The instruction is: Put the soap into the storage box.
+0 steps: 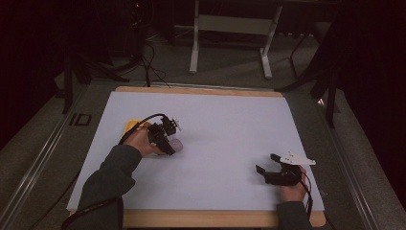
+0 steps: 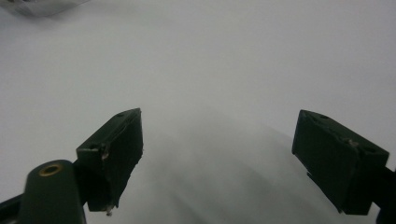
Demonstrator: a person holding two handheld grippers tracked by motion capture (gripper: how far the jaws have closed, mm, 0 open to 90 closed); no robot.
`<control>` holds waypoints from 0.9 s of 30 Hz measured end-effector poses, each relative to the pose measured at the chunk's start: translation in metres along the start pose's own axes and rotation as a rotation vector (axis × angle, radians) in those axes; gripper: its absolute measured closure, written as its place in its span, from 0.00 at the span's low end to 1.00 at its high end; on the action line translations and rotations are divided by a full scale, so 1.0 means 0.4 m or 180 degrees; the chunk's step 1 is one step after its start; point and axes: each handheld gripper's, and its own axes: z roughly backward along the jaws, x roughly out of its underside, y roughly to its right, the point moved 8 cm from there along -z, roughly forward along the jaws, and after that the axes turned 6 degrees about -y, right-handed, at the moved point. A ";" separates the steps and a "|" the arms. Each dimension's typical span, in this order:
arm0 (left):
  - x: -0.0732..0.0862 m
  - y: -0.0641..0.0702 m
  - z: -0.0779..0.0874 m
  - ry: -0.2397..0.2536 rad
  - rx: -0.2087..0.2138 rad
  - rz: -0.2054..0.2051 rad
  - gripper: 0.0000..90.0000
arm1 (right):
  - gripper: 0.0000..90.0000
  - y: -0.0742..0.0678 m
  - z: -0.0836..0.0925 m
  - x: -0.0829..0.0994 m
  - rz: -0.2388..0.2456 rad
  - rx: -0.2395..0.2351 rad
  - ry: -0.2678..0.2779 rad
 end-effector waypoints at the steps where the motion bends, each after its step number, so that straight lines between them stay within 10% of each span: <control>1: 0.002 -0.002 0.001 0.0008 -0.0006 0.0005 0.55 | 0.18 0.000 0.000 0.000 0.0000 0.0000 0.0000; 27: 0.040 -0.061 0.027 0.0118 -0.0002 0.0325 0.55 | 0.18 0.000 0.000 0.000 -0.0001 -0.0002 0.0001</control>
